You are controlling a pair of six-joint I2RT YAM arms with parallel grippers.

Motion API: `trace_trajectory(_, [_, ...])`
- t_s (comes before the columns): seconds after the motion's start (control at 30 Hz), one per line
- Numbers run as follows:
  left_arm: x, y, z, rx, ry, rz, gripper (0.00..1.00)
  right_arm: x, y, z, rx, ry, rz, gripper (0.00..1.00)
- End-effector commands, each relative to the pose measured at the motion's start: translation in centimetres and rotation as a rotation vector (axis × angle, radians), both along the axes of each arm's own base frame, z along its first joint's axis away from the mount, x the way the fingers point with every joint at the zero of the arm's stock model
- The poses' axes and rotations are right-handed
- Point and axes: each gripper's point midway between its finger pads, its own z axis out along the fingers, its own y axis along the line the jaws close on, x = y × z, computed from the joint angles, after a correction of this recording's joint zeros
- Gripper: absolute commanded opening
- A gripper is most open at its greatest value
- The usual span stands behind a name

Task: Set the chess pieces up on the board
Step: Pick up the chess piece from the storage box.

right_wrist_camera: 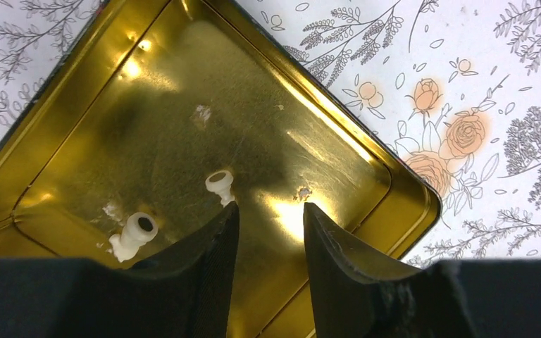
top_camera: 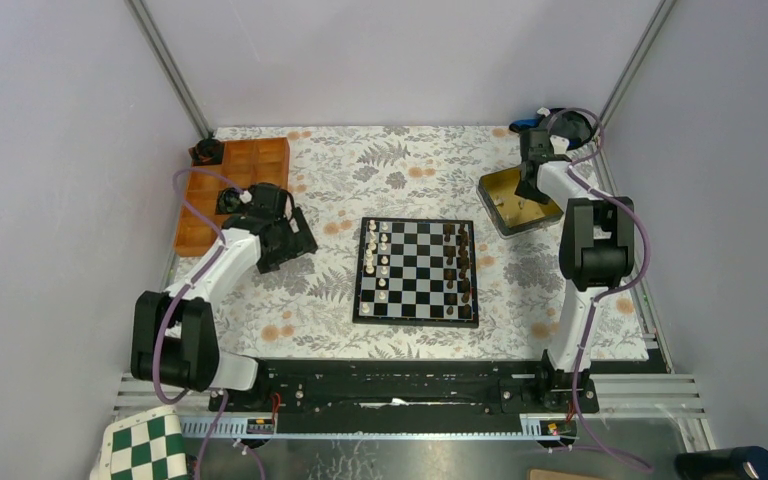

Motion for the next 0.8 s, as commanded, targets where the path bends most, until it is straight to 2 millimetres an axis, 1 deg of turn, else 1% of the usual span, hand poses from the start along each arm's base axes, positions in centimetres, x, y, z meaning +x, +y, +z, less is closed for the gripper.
trace_trajectory(0.0, [1.8, 0.3, 1.0, 0.014, -0.04, 0.018, 0.99, 1.0, 0.4, -0.9, 0.034, -0.013, 0.036, 0.44])
trace_trajectory(0.2, [2.1, 0.3, 0.7, 0.016, -0.029, 0.017, 0.99, 1.3, 1.2, -1.7, 0.072, -0.005, 0.08, 0.43])
trace_trajectory(0.37, [2.3, 0.2, 0.4, 0.017, -0.022, 0.015, 0.99, 1.6, 1.3, -2.0, 0.077, 0.007, 0.094, 0.43])
trace_trajectory(0.53, [2.5, 0.2, 0.1, 0.019, -0.014, 0.013, 0.99, 2.1, 1.4, -3.1, 0.092, 0.033, 0.113, 0.42])
trace_trajectory(0.67, [2.8, 0.2, -0.1, 0.022, -0.008, 0.01, 0.99, 2.4, 1.2, -3.4, 0.087, 0.044, 0.122, 0.39])
trace_trajectory(0.77, [2.8, 0.2, -0.3, 0.023, 0.0, 0.009, 0.99, 2.5, 0.9, -3.5, 0.081, 0.052, 0.123, 0.33])
